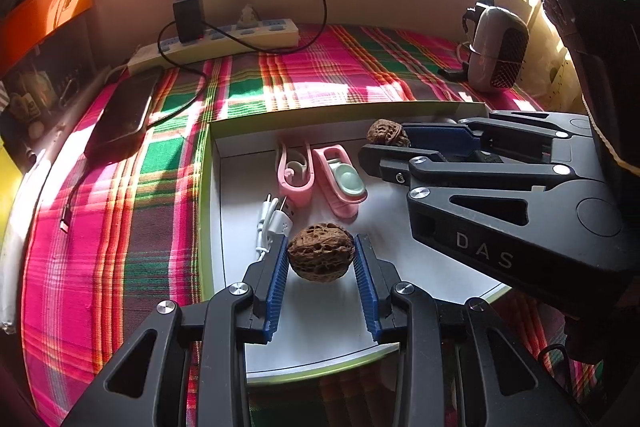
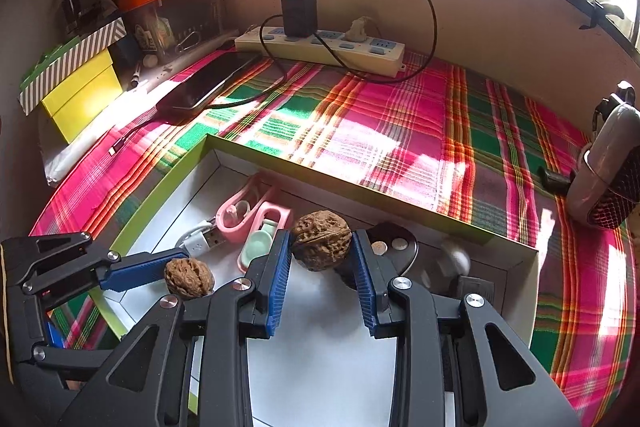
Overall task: Organize objects
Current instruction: 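Open right gripper releasing walnut while left gripper releases walnut in tray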
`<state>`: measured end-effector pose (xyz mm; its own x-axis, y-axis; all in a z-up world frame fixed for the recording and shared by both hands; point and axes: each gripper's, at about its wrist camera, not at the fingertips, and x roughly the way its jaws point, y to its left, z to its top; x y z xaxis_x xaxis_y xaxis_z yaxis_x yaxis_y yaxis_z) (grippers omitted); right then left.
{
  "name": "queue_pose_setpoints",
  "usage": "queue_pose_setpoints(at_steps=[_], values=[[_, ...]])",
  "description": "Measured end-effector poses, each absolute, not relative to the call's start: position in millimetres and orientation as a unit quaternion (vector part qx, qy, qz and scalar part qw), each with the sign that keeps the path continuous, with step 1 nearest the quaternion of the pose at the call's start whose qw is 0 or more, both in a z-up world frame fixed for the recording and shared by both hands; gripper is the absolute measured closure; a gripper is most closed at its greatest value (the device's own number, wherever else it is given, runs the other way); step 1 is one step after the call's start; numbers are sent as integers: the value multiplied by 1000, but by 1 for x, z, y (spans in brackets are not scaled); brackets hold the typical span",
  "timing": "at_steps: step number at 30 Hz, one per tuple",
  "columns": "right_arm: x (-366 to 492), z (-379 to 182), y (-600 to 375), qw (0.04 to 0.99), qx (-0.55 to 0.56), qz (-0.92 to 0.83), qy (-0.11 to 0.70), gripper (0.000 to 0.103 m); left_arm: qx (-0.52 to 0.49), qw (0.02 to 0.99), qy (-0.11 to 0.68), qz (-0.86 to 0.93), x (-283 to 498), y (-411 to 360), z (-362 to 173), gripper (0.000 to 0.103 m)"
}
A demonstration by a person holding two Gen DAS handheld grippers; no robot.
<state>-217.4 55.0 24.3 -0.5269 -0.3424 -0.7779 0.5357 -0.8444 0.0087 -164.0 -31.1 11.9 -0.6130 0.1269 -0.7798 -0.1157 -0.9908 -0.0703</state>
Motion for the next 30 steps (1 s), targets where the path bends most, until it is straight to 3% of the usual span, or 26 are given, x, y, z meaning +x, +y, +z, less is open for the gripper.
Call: queue_pose_setpoints(at_steps=[30], values=[[-224, 11, 44, 239, 430, -858, 147, 71, -433, 54, 23, 899, -164, -28, 9, 72]])
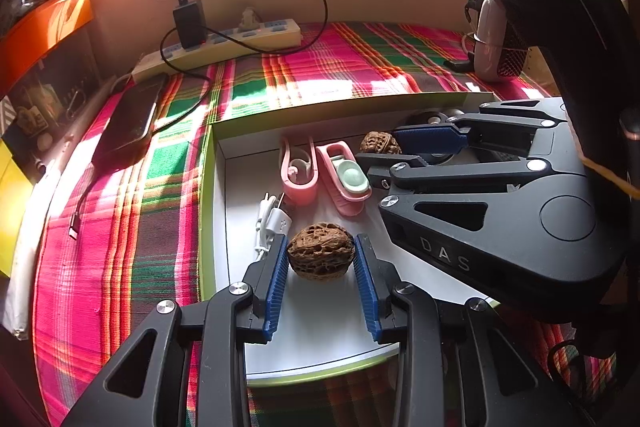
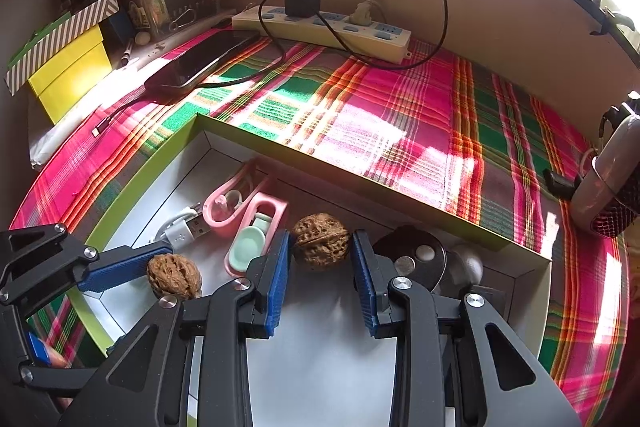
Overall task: Organize objects
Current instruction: 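Open right gripper releasing walnut while left gripper releases walnut in tray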
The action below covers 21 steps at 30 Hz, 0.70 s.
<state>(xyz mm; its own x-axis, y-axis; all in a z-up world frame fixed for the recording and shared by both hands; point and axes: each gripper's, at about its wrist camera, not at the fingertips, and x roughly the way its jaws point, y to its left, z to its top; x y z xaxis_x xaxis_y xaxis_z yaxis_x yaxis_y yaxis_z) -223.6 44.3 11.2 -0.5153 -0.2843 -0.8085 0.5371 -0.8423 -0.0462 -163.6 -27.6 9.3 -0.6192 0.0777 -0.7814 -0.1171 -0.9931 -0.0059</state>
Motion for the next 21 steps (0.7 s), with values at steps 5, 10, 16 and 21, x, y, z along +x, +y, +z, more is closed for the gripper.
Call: queue_pose_setpoints(at_steps=[5, 10, 16, 21], values=[[-224, 11, 44, 237, 430, -858, 150, 71, -433, 54, 23, 900, -163, -28, 9, 72], [-223, 11, 44, 232, 431, -859, 148, 68, -433, 54, 23, 899, -163, -27, 9, 72], [-222, 12, 45, 230, 430, -861, 145, 64, -434, 54, 23, 899, -162, -27, 9, 72], [-220, 17, 48, 225, 425, -866, 139, 57, -436, 54, 19, 898, -161, -28, 10, 72]])
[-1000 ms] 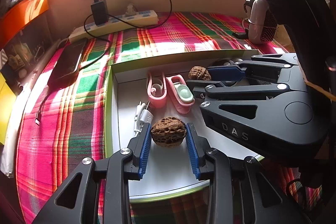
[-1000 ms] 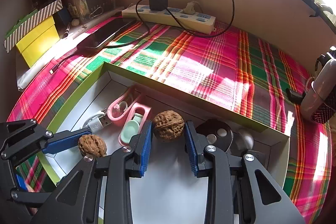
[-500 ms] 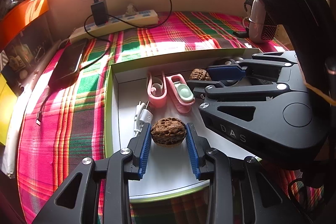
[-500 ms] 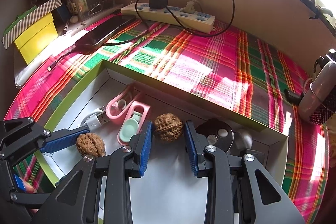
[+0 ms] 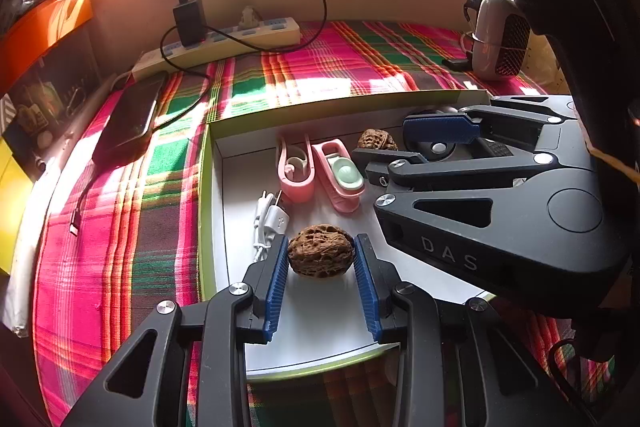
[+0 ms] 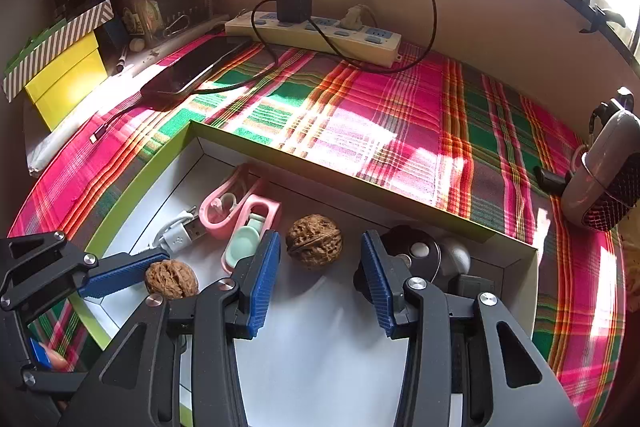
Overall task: Organize objects
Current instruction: 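Open right gripper releasing walnut while left gripper releases walnut in tray, then withdraw both open grippers from the tray toward the white disc and puck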
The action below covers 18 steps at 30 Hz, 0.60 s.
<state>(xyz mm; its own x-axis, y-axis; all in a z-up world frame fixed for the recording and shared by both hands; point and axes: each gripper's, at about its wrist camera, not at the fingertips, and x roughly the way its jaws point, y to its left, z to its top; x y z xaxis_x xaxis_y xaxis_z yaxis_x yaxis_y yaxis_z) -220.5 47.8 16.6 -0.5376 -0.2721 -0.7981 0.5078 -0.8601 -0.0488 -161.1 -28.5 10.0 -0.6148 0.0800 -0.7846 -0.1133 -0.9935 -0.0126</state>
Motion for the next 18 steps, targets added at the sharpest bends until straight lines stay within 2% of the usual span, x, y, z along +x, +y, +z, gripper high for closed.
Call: queue_pose_setpoints(at_steps=[18], values=[[-193, 38, 66, 213, 406, -883, 98, 56, -415, 50, 8, 908, -136, -30, 26, 72]])
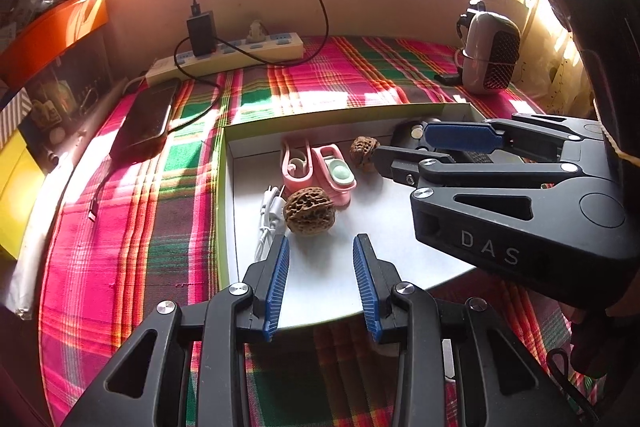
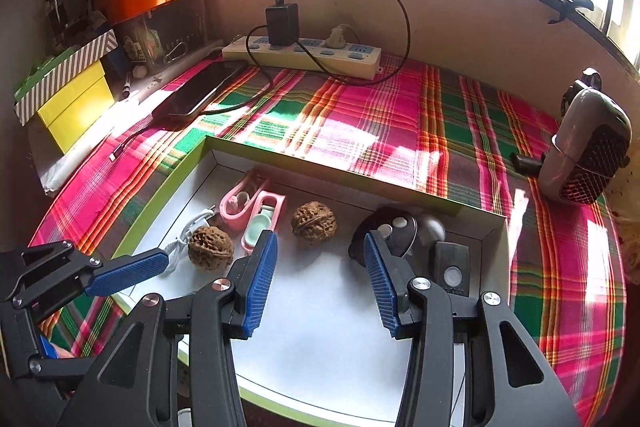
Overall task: Organize objects
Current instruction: 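Withdraw both open grippers from the tray toward the white disc and puck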
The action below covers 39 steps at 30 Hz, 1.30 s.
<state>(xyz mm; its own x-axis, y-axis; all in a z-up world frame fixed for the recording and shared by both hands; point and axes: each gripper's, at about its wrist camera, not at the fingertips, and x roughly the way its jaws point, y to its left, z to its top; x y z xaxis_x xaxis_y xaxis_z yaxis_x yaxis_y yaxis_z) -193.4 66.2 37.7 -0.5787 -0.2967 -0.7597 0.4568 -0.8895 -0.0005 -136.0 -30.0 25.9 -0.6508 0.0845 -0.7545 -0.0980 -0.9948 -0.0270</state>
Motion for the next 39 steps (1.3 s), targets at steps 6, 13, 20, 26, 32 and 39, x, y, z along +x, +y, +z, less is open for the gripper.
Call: queue_pose_setpoints(at_steps=[6, 13, 20, 26, 32, 39], values=[[-176, 46, 74, 206, 398, -890, 86, 56, -405, 50, 7, 913, -121, -30, 33, 72], [-150, 54, 81, 203, 387, -897, 70, 56, -398, 50, 4, 916, -99, -32, 38, 72], [-122, 55, 91, 205, 378, -901, 54, 56, -391, 49, -2, 919, -75, -36, 41, 72], [-96, 51, 100, 206, 375, -903, 39, 56, -387, 46, -26, 921, -55, -46, 37, 72], [-77, 44, 100, 226, 377, -897, 32, 56, -391, 39, -45, 919, -44, -57, 30, 72], [-71, 26, 85, 237, 395, -887, 46, 51, -403, 39, -51, 913, -38, -61, 19, 72]])
